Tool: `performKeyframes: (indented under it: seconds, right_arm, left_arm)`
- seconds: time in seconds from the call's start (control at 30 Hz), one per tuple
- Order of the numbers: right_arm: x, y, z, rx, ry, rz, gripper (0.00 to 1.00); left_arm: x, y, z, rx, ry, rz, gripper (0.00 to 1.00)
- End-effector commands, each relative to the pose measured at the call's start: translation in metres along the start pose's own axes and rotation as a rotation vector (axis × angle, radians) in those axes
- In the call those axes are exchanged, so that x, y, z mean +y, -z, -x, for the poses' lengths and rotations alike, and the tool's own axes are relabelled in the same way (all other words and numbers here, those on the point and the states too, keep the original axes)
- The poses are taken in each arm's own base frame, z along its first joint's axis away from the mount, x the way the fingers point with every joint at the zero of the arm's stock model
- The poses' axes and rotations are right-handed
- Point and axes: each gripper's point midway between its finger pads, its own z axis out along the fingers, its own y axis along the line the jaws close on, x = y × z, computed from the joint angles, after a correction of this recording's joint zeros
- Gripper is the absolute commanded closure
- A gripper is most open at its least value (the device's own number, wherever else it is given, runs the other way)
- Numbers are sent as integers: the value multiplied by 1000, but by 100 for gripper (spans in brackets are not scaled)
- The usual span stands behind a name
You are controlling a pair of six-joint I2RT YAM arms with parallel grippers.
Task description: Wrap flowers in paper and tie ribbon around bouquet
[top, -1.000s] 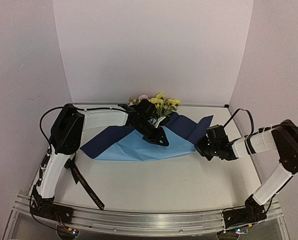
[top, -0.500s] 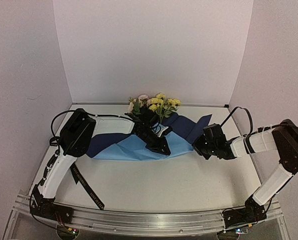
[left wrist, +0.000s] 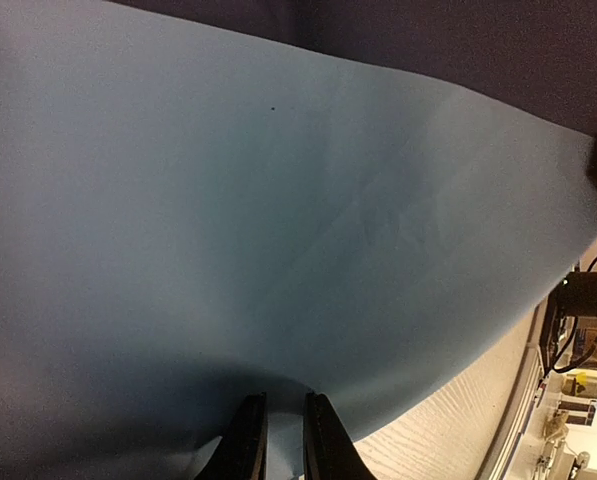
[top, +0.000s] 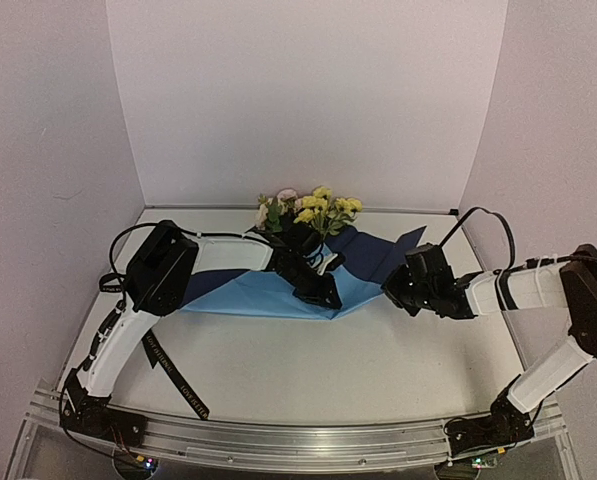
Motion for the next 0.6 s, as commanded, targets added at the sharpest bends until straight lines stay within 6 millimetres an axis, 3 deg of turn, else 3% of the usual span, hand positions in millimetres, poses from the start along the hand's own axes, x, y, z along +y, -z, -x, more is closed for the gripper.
performKeyframes:
  seconds: [0.0,0.17,0.33,0.57]
  right_arm:
    - [52,22,19,-65,47,123,100]
    - [98,28,3,-23,170,224,100]
    - [131,13,-26,87,273,296,100]
    - [132,-4,-42,146,304,293,100]
  left_arm:
    - [20,-5,-2,14,24,78,85]
    - [23,-5,-6,16,34,81,85]
    - [18,6,-1,-18,38,72,85]
    - [6,45,18,-141,59,19,85]
